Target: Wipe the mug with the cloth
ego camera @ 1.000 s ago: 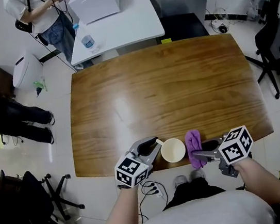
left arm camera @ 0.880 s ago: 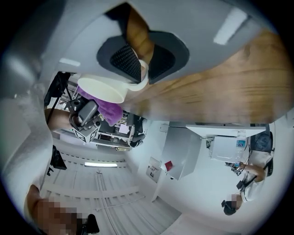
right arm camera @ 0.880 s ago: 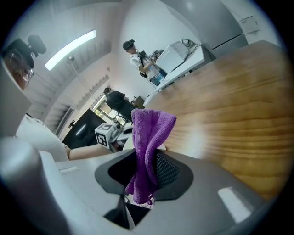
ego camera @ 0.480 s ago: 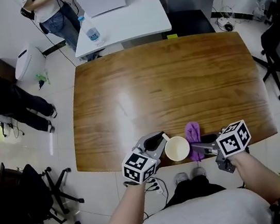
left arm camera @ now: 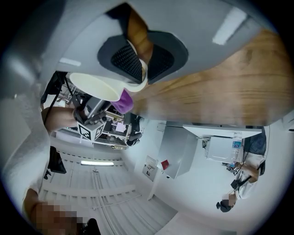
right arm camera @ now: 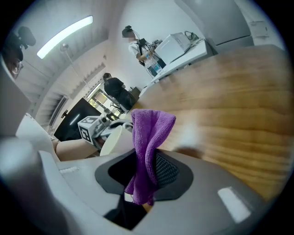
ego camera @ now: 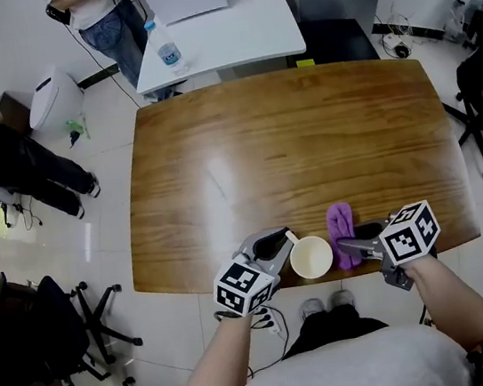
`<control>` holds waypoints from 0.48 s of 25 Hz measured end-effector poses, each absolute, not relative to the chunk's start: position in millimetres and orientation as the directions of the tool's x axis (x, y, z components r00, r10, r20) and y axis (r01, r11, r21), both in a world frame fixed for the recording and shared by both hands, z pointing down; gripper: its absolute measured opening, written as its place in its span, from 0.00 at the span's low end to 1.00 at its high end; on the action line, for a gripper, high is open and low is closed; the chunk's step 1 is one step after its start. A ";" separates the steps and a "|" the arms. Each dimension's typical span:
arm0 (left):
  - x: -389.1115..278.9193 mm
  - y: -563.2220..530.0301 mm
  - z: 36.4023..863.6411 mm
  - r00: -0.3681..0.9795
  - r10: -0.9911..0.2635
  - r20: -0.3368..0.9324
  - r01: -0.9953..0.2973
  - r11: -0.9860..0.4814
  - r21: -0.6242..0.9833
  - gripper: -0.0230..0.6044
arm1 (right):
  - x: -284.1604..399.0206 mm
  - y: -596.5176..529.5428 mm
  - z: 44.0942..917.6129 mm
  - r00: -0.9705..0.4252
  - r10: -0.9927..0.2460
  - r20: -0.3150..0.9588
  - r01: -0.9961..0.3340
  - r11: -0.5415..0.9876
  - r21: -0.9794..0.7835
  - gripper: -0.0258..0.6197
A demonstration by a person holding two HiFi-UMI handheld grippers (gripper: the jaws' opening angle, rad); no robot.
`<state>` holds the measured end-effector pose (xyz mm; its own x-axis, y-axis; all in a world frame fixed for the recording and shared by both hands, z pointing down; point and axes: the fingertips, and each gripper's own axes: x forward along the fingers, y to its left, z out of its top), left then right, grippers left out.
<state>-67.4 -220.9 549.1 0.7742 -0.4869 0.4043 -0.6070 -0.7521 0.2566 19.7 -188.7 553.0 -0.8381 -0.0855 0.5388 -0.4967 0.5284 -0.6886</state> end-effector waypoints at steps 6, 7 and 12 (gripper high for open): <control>-67.4 -220.8 549.5 0.775 -0.483 0.406 -0.604 -0.755 0.254 0.07 | 8.1 -217.7 508.2 -0.876 -0.100 0.472 -0.405 0.684 -0.607 0.20; -67.3 -220.9 549.8 0.775 -0.482 0.409 -0.604 -0.756 0.253 0.07 | 4.3 -219.6 507.8 -0.873 -0.089 0.479 -0.394 0.707 -0.588 0.20; -61.6 -223.7 549.3 0.774 -0.476 0.417 -0.602 -0.758 0.253 0.07 | -14.3 -223.1 508.1 -0.893 -0.035 0.450 -0.342 0.702 -0.625 0.20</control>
